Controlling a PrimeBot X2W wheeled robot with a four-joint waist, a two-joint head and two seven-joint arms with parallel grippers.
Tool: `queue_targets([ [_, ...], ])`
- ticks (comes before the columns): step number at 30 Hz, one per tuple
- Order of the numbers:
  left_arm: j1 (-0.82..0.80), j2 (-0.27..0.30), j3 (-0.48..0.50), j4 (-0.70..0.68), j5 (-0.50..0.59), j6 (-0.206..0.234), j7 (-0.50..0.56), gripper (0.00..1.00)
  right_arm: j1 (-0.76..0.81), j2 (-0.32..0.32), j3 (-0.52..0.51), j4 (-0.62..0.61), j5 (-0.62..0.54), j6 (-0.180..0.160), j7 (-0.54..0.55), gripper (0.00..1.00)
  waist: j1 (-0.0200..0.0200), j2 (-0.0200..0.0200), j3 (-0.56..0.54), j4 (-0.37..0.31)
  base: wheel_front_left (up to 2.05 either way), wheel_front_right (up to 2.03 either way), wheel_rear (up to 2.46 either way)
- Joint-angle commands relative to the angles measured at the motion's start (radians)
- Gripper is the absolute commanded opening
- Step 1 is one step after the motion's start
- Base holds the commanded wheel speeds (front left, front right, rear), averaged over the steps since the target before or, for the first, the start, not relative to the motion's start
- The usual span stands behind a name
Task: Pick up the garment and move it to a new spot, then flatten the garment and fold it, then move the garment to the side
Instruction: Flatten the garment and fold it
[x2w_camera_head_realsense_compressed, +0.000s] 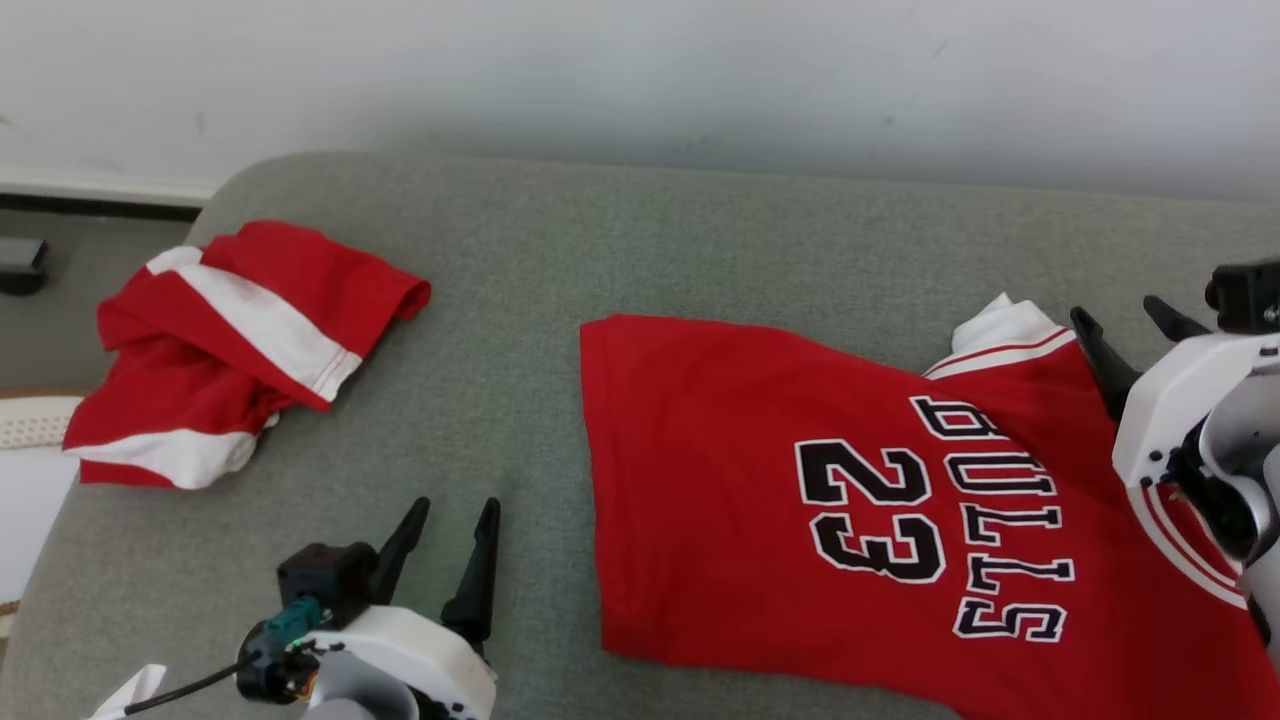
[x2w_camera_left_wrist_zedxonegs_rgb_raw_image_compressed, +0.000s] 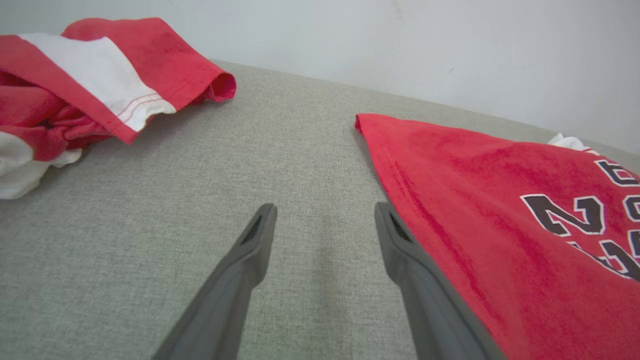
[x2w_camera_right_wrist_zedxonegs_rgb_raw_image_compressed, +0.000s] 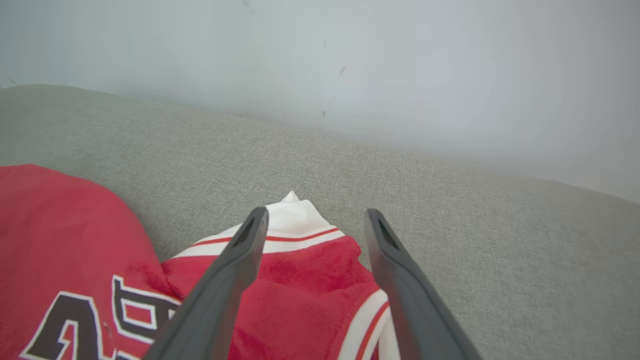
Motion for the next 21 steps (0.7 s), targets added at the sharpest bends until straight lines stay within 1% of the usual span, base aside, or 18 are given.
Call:
queue_targets([
  [1, -0.022, -0.003, 0.001, 0.007, 0.005, -0.008, -0.008, 1.0, -0.054, -0.012, 0.011, 0.05, 0.014, -0.002, 0.0, 1.0, -0.0001, -0.0001, 0.059, 0.051, 0.0, 0.0, 0.0],
  [3, -0.037, -0.01, 0.0, 0.014, 0.009, -0.015, -0.011, 1.0, -0.11, -0.018, 0.027, 0.114, 0.028, -0.002, 0.009, 1.0, -0.0001, -0.0001, 0.083, 0.068, 0.0, 0.0, 0.0],
  [4, -0.037, -0.01, 0.0, 0.014, 0.009, -0.015, -0.011, 1.0, -0.11, -0.018, 0.027, 0.114, 0.028, -0.002, 0.009, 1.0, -0.0001, -0.0001, 0.083, 0.068, 0.0, 0.0, 0.0],
  [9, -0.071, -0.026, -0.001, 0.033, 0.016, -0.032, -0.015, 1.0, -0.219, -0.022, 0.071, 0.259, 0.07, -0.002, 0.046, 1.0, -0.0001, -0.0001, 0.129, 0.105, 0.0, 0.0, 0.0],
  [13, -0.083, -0.036, 0.003, 0.048, 0.023, -0.039, -0.019, 1.0, -0.26, -0.013, 0.118, 0.348, 0.111, -0.002, 0.109, 1.0, -0.0001, -0.0001, 0.142, 0.119, 0.0, 0.0, 0.0],
  [16, -0.085, -0.042, 0.007, 0.057, 0.026, -0.043, -0.022, 1.0, -0.265, -0.012, 0.157, 0.408, 0.126, -0.002, 0.186, 0.99, -0.0001, -0.0001, 0.14, 0.122, 0.0, 0.0, 0.0],
  [17, -0.085, -0.043, 0.008, 0.06, 0.027, -0.044, -0.022, 1.0, -0.262, -0.008, 0.169, 0.417, 0.135, -0.002, 0.2, 0.56, -0.0001, -0.0001, 0.139, 0.122, 0.0, 0.0, 0.0],
  [18, -0.085, -0.044, 0.01, 0.063, 0.028, -0.045, -0.023, 1.0, -0.264, -0.009, 0.177, 0.421, 0.141, -0.002, 0.206, 0.34, -0.0001, -0.0001, 0.138, 0.122, 0.0, 0.0, 0.0],
  [19, -0.085, -0.046, 0.011, 0.066, 0.029, -0.045, -0.023, 1.0, -0.271, -0.013, 0.181, 0.423, 0.144, -0.002, 0.196, 0.0, -0.0001, -0.0001, 0.137, 0.121, 0.0, 0.0, 0.0],
  [21, -0.086, -0.051, 0.014, 0.07, 0.032, -0.047, -0.024, 1.0, -0.283, -0.021, 0.19, 0.433, 0.151, -0.002, 0.187, 0.0, -0.0001, -0.0001, 0.134, 0.119, 0.0, 0.0, 0.0],
])
